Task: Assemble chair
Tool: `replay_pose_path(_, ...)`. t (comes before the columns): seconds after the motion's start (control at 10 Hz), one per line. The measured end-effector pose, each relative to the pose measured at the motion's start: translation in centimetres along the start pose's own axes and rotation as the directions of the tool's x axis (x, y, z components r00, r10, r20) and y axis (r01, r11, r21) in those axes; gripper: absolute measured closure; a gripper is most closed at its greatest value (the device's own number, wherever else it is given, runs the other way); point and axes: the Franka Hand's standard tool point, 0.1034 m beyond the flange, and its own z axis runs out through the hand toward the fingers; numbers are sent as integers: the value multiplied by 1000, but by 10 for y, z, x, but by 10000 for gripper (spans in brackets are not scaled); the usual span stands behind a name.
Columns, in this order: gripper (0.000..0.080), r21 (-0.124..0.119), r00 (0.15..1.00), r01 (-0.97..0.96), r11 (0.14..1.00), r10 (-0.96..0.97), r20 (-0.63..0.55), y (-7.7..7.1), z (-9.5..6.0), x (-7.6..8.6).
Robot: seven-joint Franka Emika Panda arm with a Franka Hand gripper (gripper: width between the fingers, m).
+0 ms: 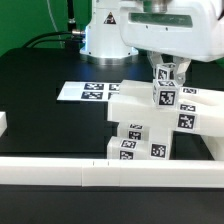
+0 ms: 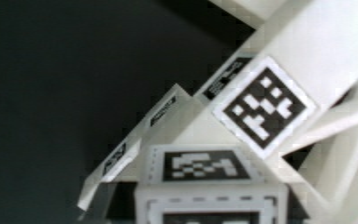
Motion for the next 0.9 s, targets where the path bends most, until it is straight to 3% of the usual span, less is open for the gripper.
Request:
replay_pose_path(0.2,533,0,995,-96,995,96,1,0,0,0)
replay_pose_path(0.4,533,0,997,-71,997,71,1,0,0,0)
replay_pose_path(0.6,266,2,1000,17,1000,-17,-1,-1,0,0)
replay_pose_path(0.7,266,1,995,97,995,-97,-2,-1,0,0)
replay_pose_path(0.8,174,1,987,161,987,-161,-2,-1,0,0)
replay_pose_path(0.9,157,0,977,212,977,-212,-2,0,0,0)
